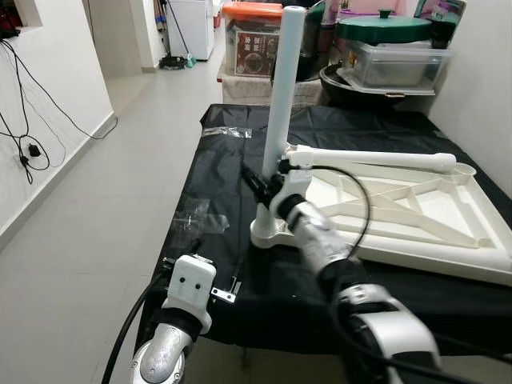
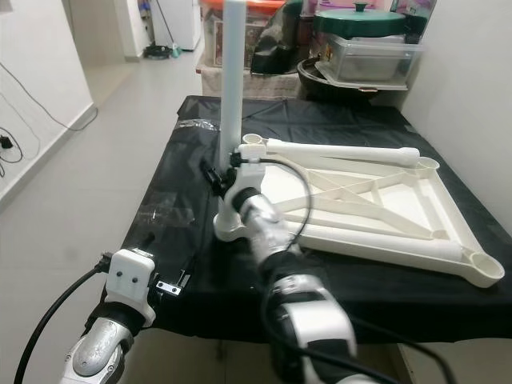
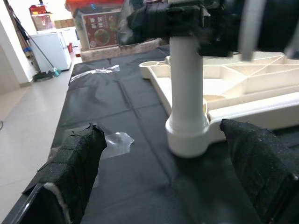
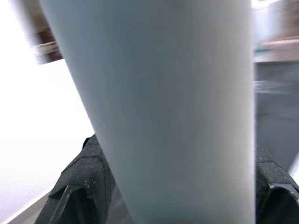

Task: Building children table

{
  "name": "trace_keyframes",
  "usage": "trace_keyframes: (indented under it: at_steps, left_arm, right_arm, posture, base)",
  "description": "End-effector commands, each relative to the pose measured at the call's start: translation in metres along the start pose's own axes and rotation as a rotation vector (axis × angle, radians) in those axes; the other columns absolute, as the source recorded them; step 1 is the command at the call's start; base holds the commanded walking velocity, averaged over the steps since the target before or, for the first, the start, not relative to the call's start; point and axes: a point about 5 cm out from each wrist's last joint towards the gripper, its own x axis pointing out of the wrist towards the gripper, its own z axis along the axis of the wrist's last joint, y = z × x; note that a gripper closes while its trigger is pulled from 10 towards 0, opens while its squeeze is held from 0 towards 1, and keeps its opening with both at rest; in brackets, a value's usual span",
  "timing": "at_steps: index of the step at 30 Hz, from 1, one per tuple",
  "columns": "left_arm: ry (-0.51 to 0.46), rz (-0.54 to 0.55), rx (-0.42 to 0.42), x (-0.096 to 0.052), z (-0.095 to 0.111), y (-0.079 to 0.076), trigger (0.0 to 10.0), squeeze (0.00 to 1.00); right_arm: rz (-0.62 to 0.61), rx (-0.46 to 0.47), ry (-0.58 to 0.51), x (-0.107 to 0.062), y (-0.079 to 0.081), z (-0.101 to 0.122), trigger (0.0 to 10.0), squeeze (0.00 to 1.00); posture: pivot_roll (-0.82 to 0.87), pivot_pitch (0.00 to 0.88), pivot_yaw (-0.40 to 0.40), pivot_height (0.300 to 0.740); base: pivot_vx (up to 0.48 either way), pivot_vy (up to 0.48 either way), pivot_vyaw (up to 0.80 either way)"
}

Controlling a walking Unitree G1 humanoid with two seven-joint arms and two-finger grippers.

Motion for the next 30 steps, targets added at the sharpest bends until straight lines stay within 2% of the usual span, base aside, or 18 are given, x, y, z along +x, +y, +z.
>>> trace_keyframes:
  at_steps: [1, 2, 5, 6, 11, 12, 13, 14, 18, 20, 22, 24, 25, 26, 27, 28, 29, 30]
  left_arm:
    - [0.011, -0.007, -0.003, -0.001, -0.004, -0.002, 10.0, 0.00]
    - [0.011, -0.007, -0.003, -0.001, -0.004, -0.002, 10.0, 0.00]
    - [0.011, -0.008, -0.003, -0.001, -0.004, -0.001, 10.0, 0.00]
    - [0.008, -0.007, -0.002, -0.001, -0.003, -0.002, 10.0, 0.00]
    - [0.006, -0.004, -0.001, 0.000, -0.002, -0.002, 10.0, 0.00]
    - [0.006, -0.002, 0.000, 0.000, -0.002, -0.002, 10.0, 0.00]
    - [0.005, 0.000, 0.000, -0.001, -0.002, -0.002, 10.0, 0.00]
    - [0.006, 0.004, 0.001, -0.001, -0.002, -0.001, 10.0, 0.00]
    - [0.006, 0.007, -0.001, -0.001, -0.002, -0.001, 10.0, 0.00]
    - [0.009, 0.007, -0.003, -0.002, -0.002, -0.002, 10.0, 0.00]
    - [0.009, 0.007, -0.003, -0.002, -0.002, -0.002, 10.0, 0.00]
    - [0.011, 0.005, -0.005, -0.002, -0.003, -0.002, 10.0, 0.00]
    - [0.011, 0.005, -0.005, -0.002, -0.003, -0.002, 10.0, 0.00]
    - [0.012, 0.004, -0.006, -0.002, -0.003, -0.002, 10.0, 0.00]
    - [0.012, 0.004, -0.006, -0.002, -0.003, -0.002, 10.0, 0.00]
    - [0.011, 0.004, -0.007, -0.002, -0.003, -0.002, 10.0, 0.00]
    - [0.011, 0.004, -0.007, -0.002, -0.003, -0.002, 10.0, 0.00]
    - [0.012, 0.005, -0.007, -0.002, -0.003, -0.002, 10.0, 0.00]
  right_arm:
    - [0.341, -0.006, 0.167, 0.005, 0.025, -0.016, 10.0, 0.00]
    - [0.341, -0.006, 0.167, 0.005, 0.025, -0.016, 10.0, 0.00]
    - [0.467, -0.029, 0.247, 0.000, 0.027, -0.018, 10.0, 0.00]
    - [0.573, -0.040, 0.321, 0.000, 0.032, -0.019, 10.0, 0.00]
    - [0.659, -0.025, 0.333, 0.002, 0.038, -0.015, 10.0, 0.00]
    - [0.699, -0.011, 0.328, 0.004, 0.041, -0.012, 8.9, 0.00]
    - [0.735, 0.000, 0.327, 0.004, 0.043, -0.010, 8.9, 0.00]
    - [0.767, 0.016, 0.321, 0.005, 0.046, -0.008, 0.0, 0.00]
    - [0.799, 0.031, 0.310, 0.005, 0.047, -0.005, 0.0, 0.00]
    - [0.716, 0.001, 0.256, 0.010, 0.046, -0.003, 0.0, 0.00]
    - [0.716, 0.001, 0.256, 0.010, 0.046, -0.003, 0.0, 0.00]
    - [0.555, -0.024, 0.207, 0.014, 0.040, -0.004, 0.0, 0.00]
    - [0.555, -0.024, 0.207, 0.014, 0.040, -0.004, 0.0, 0.00]
    - [0.406, -0.050, 0.178, 0.017, 0.034, -0.005, 0.0, 0.00]
    - [0.406, -0.050, 0.178, 0.017, 0.034, -0.005, 0.0, 0.00]
    - [0.242, -0.072, 0.149, 0.019, 0.026, -0.005, 0.0, 0.00]
    - [0.242, -0.072, 0.149, 0.019, 0.026, -0.005, 0.0, 0.00]
    - [0.044, -0.092, 0.128, 0.020, 0.016, -0.005, 0.0, 0.00]
  posture:
    - [0.02, 0.000, -0.052, 0.740]
    - [0.02, 0.000, -0.052, 0.740]
    - [0.02, 0.000, -0.052, 0.740]
    - [0.03, 0.000, -0.068, 0.740]
    - [0.03, 0.000, -0.079, 0.740]
    - [0.04, 0.000, -0.082, 0.740]
    - [0.04, 0.000, -0.082, 0.740]
    - [0.04, 0.000, -0.083, 0.740]
    - [0.04, 0.000, -0.085, 0.740]
    - [0.03, 0.000, -0.083, 0.740]
    - [0.03, 0.000, -0.083, 0.740]
    - [0.03, 0.000, -0.083, 0.740]
    - [0.03, 0.000, -0.083, 0.740]
    - [0.03, 0.000, -0.083, 0.740]
    - [0.03, 0.000, -0.083, 0.740]
    - [0.03, 0.000, -0.079, 0.740]
    - [0.03, 0.000, -0.079, 0.740]
    - [0.03, 0.000, -0.079, 0.740]
  base:
    - [0.000, 0.000, 0.00]
    - [0.000, 0.000, 0.00]
    - [0.000, 0.000, 0.00]
    - [0.000, 0.000, 0.00]
    - [0.000, 0.000, 0.00]
    - [0.000, 0.000, 0.00]
    - [0.000, 0.000, 0.00]
    - [0.000, 0.000, 0.00]
    - [0.000, 0.000, 0.00]
    - [0.000, 0.000, 0.00]
    - [0.000, 0.000, 0.00]
    - [0.000, 0.000, 0.00]
    - [0.000, 0.000, 0.00]
    - [0.000, 0.000, 0.00]
    - [0.000, 0.000, 0.00]
    - [0.000, 0.000, 0.00]
    - [0.000, 0.000, 0.00]
    - [0.000, 0.000, 0.00]
